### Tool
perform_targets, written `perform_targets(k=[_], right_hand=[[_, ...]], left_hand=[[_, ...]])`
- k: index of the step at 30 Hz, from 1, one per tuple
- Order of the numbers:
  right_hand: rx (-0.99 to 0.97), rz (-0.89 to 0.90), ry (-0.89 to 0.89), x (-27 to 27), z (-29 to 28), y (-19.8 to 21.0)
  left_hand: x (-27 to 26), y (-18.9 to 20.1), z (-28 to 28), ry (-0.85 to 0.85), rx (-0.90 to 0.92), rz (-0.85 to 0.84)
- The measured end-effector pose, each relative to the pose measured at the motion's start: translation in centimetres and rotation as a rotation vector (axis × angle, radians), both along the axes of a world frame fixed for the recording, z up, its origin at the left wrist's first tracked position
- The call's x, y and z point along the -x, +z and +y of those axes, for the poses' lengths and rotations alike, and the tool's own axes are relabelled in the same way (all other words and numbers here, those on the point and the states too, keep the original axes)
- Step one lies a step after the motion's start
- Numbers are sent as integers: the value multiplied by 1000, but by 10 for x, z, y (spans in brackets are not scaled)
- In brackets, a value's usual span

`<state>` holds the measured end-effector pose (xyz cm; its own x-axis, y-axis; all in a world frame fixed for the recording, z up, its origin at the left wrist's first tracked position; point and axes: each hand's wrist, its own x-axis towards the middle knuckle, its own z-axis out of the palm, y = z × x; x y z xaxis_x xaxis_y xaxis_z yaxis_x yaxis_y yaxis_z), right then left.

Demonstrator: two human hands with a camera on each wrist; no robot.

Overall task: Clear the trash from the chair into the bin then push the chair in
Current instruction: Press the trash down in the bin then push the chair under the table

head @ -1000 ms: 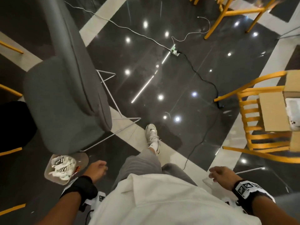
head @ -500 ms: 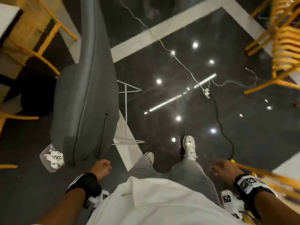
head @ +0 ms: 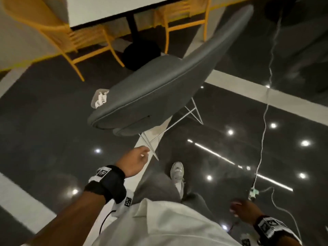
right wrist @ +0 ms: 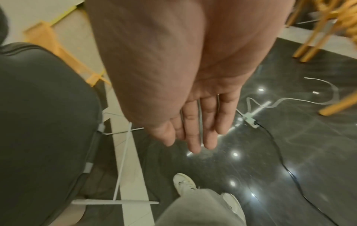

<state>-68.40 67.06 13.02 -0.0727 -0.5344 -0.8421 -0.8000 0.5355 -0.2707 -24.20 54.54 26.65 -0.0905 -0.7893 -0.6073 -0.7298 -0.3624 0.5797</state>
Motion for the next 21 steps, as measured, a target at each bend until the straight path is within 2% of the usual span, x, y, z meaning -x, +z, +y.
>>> perform_targets(k=[4,7,9,11,14,16,18,21], right_hand=[[95,-57,176,-5,-96,10],[204,-124,314,-33,-162,61],[243,-225,453,-54,-198,101],[359,-343,548,-71,-234,146],[676,-491,568,-86,-281,214],[916,-565,623,-97,-313,263],[1119,-554,728,-104,-345,298],[1257,-479,845,-112,-398,314]], left_hand=[[35,93,-26,-11,430,-13],[53,146,-57,40,821,-86],[59,164,-79,82,984,-196],[64,165,-103,112,968,-350],[78,154,-126,135,730,-608],[90,146,-131,192,705,-769],[98,143,-137,287,701,-852],[106,139,-142,405,621,-910]])
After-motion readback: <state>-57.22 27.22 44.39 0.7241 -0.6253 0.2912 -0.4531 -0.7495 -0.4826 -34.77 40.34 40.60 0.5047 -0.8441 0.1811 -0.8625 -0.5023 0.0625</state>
